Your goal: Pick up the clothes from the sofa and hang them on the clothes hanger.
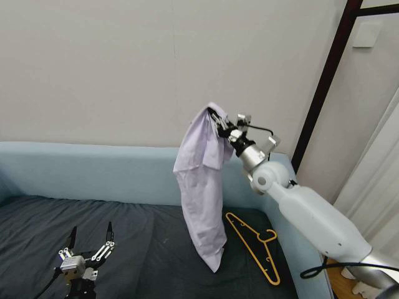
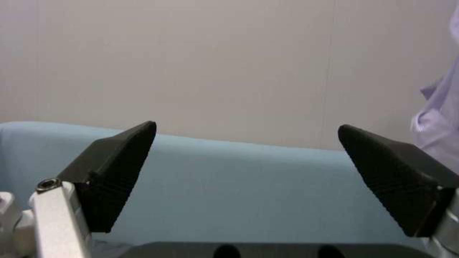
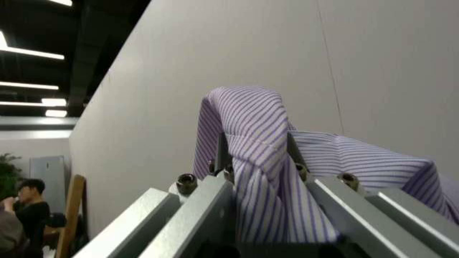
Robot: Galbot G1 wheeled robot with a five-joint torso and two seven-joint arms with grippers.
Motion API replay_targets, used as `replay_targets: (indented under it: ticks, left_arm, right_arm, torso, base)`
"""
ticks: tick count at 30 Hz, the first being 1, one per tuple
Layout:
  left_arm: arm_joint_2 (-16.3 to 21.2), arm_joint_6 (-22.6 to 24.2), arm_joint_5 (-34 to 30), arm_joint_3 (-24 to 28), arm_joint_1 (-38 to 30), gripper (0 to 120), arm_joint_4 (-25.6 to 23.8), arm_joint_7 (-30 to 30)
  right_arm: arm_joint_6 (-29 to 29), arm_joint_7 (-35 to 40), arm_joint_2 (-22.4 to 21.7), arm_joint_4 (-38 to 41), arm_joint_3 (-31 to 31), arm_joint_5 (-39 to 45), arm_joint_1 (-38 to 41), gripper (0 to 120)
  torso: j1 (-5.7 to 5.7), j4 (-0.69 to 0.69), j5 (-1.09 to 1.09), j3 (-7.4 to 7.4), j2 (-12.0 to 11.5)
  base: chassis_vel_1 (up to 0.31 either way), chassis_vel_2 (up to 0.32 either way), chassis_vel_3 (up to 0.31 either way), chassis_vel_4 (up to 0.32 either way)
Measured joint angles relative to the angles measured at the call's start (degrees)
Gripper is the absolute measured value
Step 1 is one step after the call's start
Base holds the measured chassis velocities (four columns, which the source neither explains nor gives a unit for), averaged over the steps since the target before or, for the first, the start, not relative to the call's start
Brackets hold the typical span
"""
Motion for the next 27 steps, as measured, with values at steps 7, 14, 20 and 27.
replay_targets:
  ticks: [7,14,20,27]
  left_arm:
    - [-0.7,-0.3,0.5,0.3,0.3,100,0.0,0.0]
    - [-1.1,-0.6,1.3,1.5,-0.3,100,1.0,0.0]
    - [-1.2,-0.6,2.0,2.8,-0.7,100,1.7,0.0]
    - [-0.8,-0.6,2.2,3.4,-0.9,100,1.8,0.0]
  right_arm:
    - [0.9,-1.8,-3.1,4.2,0.2,-1.2,-6.6,0]
    - [2.9,-9.0,-9.7,4.1,3.5,-7.1,-32.2,0]
    - [3.3,-11.5,-9.5,-3.1,7.4,-13.0,-46.6,0]
    - [-0.5,-1.2,-8.6,-7.2,11.0,-29.5,-52.8,4]
  torso:
    - [-0.01,-0.02,0.06,0.00,0.0]
    - [-0.01,-0.04,0.03,-0.02,0.0]
    - [-0.02,-0.02,0.00,-0.01,0.0]
    - [-0.02,0.00,0.02,-0.01,0.0]
  base:
    - [0.000,0.000,0.000,0.000]
    - [0.000,0.000,0.000,0.000]
    - [0.000,0.000,0.000,0.000]
    - [0.000,0.000,0.000,0.000]
